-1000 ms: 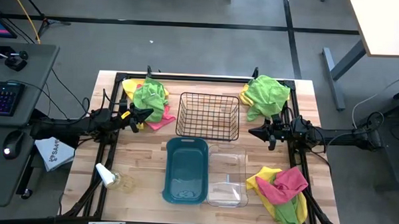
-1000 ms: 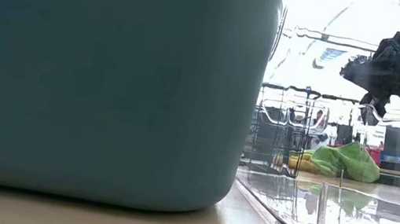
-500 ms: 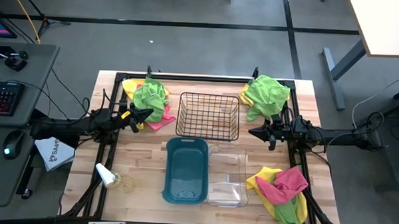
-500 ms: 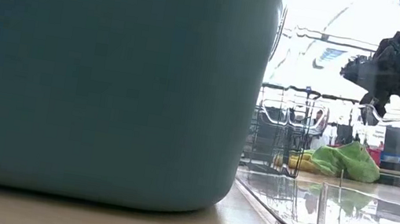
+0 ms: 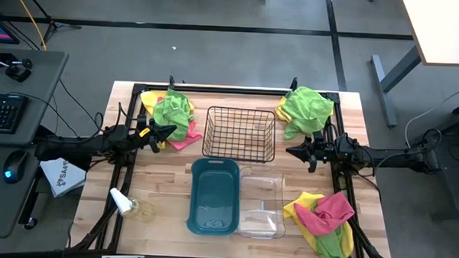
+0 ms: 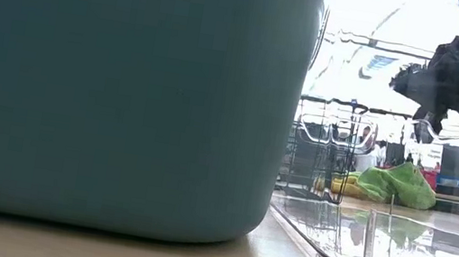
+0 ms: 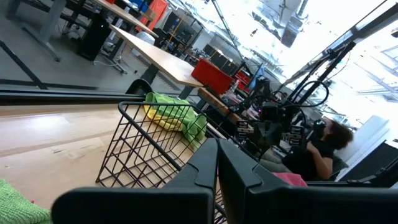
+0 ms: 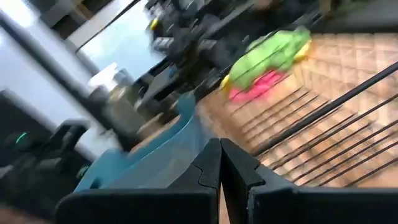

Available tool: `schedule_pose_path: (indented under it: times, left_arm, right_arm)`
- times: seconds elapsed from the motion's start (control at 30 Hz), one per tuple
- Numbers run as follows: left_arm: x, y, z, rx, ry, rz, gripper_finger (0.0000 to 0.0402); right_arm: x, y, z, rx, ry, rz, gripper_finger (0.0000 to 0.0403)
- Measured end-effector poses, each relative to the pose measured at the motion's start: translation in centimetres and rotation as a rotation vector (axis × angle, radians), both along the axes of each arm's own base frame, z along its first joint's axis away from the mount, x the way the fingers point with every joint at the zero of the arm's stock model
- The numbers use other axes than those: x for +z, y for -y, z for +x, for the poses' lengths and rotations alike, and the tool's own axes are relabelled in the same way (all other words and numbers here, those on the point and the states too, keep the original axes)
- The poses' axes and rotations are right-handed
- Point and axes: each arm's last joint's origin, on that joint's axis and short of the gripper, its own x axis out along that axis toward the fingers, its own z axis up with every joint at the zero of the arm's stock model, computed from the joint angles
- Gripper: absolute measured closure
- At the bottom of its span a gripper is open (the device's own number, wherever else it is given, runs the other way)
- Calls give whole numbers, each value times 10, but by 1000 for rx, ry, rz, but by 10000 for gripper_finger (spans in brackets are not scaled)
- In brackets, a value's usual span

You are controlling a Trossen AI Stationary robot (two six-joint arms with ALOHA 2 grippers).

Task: Sort microfiber towel by color & place in baskets
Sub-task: Put the top right green microfiber cloth into the wire basket

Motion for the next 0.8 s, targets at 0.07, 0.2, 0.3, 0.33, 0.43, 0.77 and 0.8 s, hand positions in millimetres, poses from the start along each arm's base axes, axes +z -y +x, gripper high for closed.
schedule_pose_path:
  times: [0.07, 0.2, 0.3, 0.33, 0.43, 0.77, 0.8]
  left_arm:
    - [0, 0, 0, 0, 0, 0, 401]
    - [0, 0, 0, 0, 0, 0, 401]
    - [0, 0, 0, 0, 0, 0, 401]
    - [0, 0, 0, 0, 0, 0, 401]
    - [0, 0, 0, 0, 0, 0, 401]
    - [0, 0, 0, 0, 0, 0, 401]
    - [0, 0, 0, 0, 0, 0, 401]
  right_arm:
    - [9, 5, -1, -179, 123, 139, 402]
    - [27, 16, -9, -547, 458, 476, 402]
    - [39, 20, -14, -686, 540, 475, 402]
    - [45, 22, -15, -694, 569, 468, 402]
    - [70, 27, -17, -620, 582, 401, 402]
    - [106, 95, -7, -693, -302, 281, 350]
    - [106, 107, -4, -669, -339, 276, 335]
